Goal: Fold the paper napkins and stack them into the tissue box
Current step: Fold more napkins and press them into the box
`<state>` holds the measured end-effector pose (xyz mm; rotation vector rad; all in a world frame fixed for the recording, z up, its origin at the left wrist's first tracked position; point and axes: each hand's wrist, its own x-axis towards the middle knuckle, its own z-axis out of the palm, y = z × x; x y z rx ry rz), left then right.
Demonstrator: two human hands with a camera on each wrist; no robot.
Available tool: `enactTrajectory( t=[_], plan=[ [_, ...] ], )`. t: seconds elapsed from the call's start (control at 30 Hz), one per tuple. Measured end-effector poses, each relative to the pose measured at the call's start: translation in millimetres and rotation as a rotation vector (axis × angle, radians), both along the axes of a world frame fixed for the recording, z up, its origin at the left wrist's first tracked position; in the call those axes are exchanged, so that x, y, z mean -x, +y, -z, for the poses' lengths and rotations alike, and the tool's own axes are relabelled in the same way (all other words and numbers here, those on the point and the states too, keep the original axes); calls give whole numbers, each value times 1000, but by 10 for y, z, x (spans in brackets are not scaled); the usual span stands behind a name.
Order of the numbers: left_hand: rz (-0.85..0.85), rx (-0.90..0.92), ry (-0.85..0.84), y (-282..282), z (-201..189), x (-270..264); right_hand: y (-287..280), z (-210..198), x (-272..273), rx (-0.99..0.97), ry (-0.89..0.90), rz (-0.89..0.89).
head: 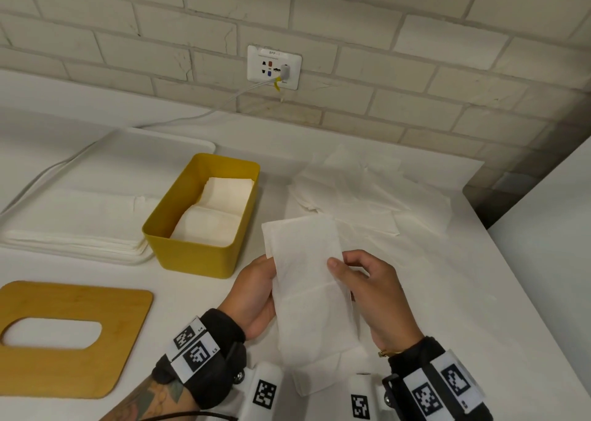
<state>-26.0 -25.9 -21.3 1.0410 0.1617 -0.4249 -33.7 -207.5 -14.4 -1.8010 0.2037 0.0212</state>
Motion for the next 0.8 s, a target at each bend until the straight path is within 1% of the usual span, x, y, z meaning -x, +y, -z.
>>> enactTrajectory(
  t=[0.17,0.3,0.43,0.63,0.73,0.8],
  plan=[
    [3,31,11,7,-10,4,-16,-4,-31,-2,6,20],
    [2,37,-22,-28,-27,-2,51,8,-15,-8,-15,60],
    [-6,59,-54,-66,-20,-3,119,72,-8,-15,2,101],
    [6,-12,-93,-110,-13,-6,197,84,2,-43,17,148],
    [-8,86,-90,-91,-57,-16,169,28,14,-68,5,173],
    [37,122,-112,-102,-91,4,166,7,13,-63,-2,191]
  ],
)
